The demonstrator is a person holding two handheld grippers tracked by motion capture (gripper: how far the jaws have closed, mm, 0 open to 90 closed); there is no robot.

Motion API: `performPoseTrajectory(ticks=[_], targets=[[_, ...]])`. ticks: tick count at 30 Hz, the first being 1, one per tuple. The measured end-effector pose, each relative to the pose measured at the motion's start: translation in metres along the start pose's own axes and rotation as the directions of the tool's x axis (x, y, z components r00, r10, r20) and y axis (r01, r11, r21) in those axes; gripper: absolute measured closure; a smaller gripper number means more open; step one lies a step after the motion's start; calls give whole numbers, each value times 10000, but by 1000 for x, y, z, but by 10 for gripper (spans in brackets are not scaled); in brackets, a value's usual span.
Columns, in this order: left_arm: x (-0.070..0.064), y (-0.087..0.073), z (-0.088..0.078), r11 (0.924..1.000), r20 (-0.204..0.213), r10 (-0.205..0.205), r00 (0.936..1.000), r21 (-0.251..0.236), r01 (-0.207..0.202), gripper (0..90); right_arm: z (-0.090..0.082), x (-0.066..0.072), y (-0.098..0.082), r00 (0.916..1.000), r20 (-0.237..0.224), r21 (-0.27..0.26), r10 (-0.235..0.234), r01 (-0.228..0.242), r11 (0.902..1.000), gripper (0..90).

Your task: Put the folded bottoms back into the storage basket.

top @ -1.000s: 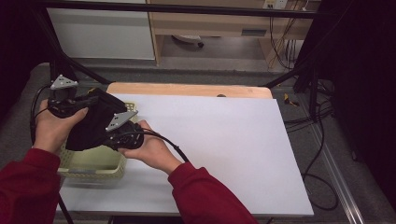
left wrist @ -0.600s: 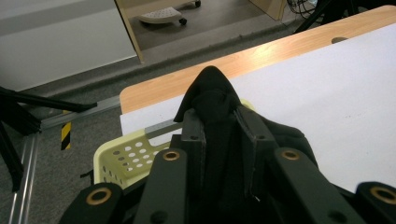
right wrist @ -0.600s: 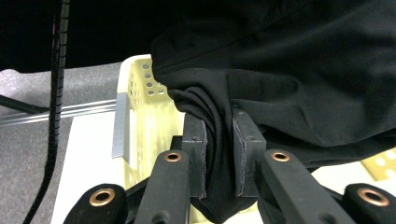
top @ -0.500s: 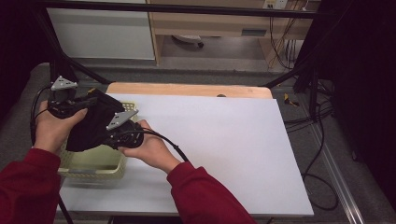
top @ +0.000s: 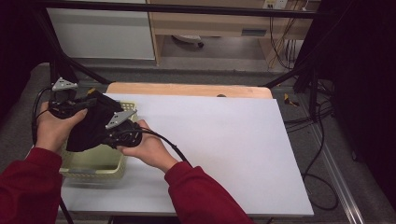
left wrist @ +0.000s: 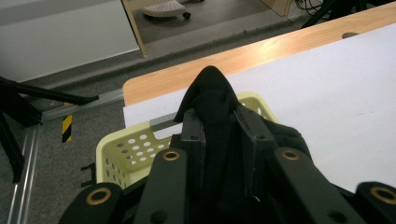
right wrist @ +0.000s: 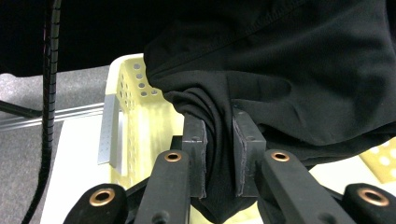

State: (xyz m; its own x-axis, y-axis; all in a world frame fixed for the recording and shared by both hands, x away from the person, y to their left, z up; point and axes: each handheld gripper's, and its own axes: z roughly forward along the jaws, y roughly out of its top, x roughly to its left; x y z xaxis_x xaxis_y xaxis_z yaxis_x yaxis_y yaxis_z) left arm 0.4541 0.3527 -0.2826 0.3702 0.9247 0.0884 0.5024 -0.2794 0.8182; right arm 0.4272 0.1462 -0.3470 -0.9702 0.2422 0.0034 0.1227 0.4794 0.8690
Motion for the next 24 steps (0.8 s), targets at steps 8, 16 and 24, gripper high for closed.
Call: performPoseTrajectory(ticks=[8,16,24], targets=[[5,-5,9,9998,-10,-139,9999,110,139,747,10,-3,-1,9999,45,12,113,-113,9999,780],[6,-6,17,9996,-105,104,9999,262,-101,746,18,-8,-4,9996,181,174,214,-217,9996,780],[3,-10,31,9987,-107,158,9998,477,-152,745,23,-10,-8,9990,363,405,273,-288,9988,779]])
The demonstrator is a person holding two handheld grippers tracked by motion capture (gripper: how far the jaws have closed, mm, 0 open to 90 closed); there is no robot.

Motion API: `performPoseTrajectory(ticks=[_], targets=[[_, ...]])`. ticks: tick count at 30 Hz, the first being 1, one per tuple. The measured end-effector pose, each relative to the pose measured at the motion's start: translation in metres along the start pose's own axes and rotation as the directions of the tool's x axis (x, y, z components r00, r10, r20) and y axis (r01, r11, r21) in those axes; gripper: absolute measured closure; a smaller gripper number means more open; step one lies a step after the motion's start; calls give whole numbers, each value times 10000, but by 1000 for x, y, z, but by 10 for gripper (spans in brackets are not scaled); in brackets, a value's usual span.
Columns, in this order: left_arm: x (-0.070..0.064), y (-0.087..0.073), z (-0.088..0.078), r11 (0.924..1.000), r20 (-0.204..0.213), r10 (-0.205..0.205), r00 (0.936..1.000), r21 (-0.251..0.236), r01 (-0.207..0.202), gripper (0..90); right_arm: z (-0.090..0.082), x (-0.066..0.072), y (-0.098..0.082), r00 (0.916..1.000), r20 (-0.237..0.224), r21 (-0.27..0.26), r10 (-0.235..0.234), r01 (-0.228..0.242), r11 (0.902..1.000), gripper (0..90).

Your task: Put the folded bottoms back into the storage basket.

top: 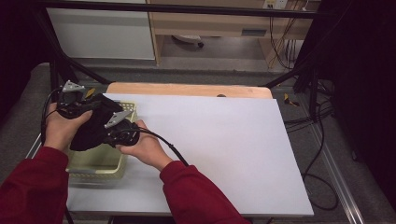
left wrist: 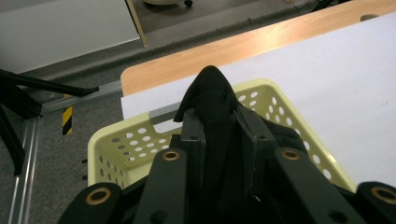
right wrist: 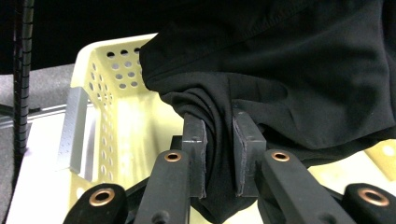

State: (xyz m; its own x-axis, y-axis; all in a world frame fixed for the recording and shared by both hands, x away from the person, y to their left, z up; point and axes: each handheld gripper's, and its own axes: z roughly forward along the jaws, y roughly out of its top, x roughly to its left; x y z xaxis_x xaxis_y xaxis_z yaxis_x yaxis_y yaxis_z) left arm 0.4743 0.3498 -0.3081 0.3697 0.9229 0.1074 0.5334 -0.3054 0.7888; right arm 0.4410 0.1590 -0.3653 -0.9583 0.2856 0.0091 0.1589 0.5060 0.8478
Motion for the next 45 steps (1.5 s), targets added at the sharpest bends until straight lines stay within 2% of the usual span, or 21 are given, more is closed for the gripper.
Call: performPoseTrajectory(ticks=[3,6,18,30,45], targets=[[-3,0,3,9996,-71,245,9997,172,-244,744,1,1,-1,10000,-43,87,50,-50,10000,779],[-6,-1,5,9995,-55,282,9996,170,-281,744,1,3,-2,10000,-75,148,-25,27,9999,778],[-6,-14,10,9995,14,-92,10000,289,91,742,2,5,-6,9998,-173,332,-89,95,9994,777],[-1,-23,16,9983,21,-270,9996,518,269,739,4,7,-7,9999,-154,536,-37,45,9986,776],[-3,-25,26,9976,135,-198,9997,667,189,727,7,5,-7,10000,-85,670,6,0,9978,771]])
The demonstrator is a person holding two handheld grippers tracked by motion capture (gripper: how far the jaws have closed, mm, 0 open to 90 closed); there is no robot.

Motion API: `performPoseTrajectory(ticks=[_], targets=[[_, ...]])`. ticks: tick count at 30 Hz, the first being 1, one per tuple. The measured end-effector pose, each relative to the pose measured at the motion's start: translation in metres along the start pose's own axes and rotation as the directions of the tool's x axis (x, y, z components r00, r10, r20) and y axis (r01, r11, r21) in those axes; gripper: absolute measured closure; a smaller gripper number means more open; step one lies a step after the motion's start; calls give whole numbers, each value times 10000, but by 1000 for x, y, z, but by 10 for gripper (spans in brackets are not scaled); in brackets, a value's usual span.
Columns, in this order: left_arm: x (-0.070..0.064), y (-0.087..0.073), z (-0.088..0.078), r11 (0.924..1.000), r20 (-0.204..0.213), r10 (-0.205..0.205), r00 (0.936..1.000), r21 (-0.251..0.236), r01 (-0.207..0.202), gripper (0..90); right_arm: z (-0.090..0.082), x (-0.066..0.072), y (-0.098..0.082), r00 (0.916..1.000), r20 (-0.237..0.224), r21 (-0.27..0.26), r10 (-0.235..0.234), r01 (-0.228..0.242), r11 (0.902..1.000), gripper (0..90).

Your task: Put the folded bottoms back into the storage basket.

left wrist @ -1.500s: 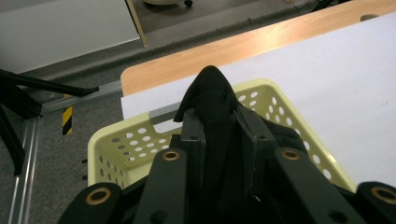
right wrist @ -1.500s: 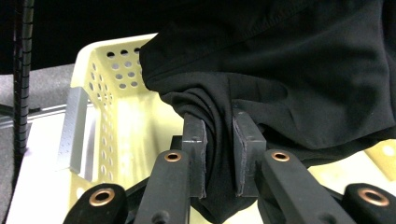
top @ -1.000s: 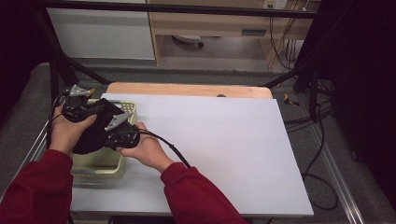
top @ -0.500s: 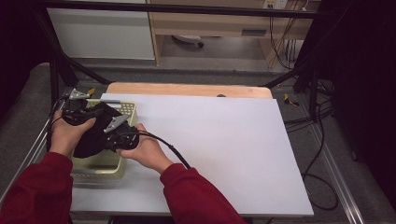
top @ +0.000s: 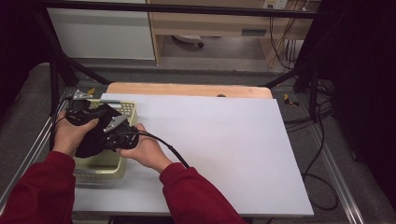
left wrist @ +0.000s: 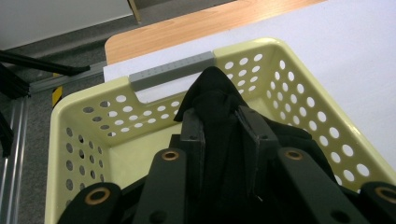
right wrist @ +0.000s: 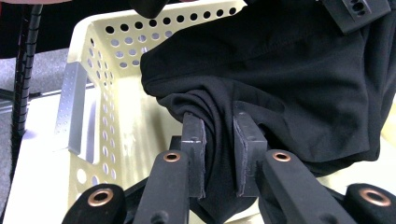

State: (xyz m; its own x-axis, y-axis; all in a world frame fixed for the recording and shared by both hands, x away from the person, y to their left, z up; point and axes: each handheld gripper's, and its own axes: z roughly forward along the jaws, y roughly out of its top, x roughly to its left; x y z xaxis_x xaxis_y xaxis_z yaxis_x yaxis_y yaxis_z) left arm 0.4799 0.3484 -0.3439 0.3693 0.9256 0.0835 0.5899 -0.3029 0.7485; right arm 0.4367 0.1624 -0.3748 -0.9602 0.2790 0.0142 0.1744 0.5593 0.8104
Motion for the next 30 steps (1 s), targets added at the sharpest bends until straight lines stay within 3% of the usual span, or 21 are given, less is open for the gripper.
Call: performPoseTrajectory(ticks=[2,5,8,10,18,24,30], targets=[[0,-1,1,9999,-120,65,9999,-104,-66,657,0,0,-1,10000,23,13,3,-3,10000,748],[0,1,-1,9990,-406,23,9992,-441,-41,380,-2,3,-3,9997,-51,129,259,-258,9996,551],[-2,3,-10,9945,-420,-192,9989,-1040,147,265,-15,6,-4,9989,-4,-174,462,-462,9988,430],[-3,4,-17,9921,-320,-176,9993,-1250,134,251,-25,7,-3,9977,-6,-432,680,-680,9968,374],[-11,5,-39,9862,-57,-426,9991,-1601,411,200,-67,9,-6,9952,455,-1157,865,-807,9900,259],[-25,5,-50,9793,215,-521,9984,-1949,553,170,-85,8,-12,9926,788,-1248,929,-826,9887,184],[-41,1,-61,9681,310,-938,9951,-2304,984,136,-98,5,-22,9879,1051,-1074,1137,-1024,9889,117]])
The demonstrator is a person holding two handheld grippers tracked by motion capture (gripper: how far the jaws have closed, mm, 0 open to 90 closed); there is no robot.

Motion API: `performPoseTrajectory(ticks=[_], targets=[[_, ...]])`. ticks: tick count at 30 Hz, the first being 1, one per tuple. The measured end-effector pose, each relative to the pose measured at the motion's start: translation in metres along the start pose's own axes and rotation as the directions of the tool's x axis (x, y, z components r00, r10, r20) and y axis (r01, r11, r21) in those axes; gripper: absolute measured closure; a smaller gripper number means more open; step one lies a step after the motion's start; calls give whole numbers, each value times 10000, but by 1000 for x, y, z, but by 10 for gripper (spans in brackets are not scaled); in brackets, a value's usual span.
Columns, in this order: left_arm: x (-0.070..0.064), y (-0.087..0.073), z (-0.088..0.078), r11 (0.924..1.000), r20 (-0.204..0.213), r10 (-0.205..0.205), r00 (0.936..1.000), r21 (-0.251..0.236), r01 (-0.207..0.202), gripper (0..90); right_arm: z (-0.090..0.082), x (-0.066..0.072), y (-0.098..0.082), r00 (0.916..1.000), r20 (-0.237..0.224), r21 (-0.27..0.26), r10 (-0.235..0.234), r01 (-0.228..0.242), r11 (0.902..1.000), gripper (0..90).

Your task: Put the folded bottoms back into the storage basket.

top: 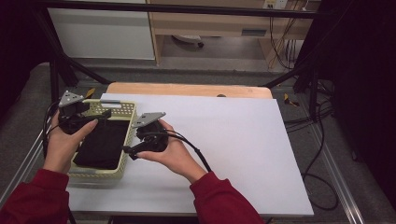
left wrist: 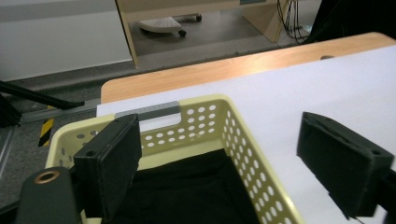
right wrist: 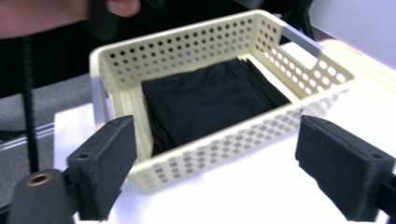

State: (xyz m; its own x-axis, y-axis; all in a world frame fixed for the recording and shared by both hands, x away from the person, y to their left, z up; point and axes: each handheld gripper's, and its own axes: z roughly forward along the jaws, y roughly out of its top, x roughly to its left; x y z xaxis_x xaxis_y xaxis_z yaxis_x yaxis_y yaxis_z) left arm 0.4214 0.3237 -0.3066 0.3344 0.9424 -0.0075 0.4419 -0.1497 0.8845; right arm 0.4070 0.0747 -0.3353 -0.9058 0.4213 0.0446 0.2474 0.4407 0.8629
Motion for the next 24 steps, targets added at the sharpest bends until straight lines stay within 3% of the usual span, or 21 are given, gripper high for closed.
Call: performPoseTrajectory(ticks=[9,16,24], targets=[[-19,-2,-15,9992,70,178,9998,-369,-176,110,-24,-16,-12,9980,601,9,205,-206,9998,53],[-35,-16,-19,9985,297,302,9991,-462,-288,65,-40,-29,-16,9922,1105,-48,572,-570,9984,35],[-51,-35,-27,9968,681,-94,9976,-783,147,67,-57,-40,-21,9884,1383,-271,626,-594,9979,33]])
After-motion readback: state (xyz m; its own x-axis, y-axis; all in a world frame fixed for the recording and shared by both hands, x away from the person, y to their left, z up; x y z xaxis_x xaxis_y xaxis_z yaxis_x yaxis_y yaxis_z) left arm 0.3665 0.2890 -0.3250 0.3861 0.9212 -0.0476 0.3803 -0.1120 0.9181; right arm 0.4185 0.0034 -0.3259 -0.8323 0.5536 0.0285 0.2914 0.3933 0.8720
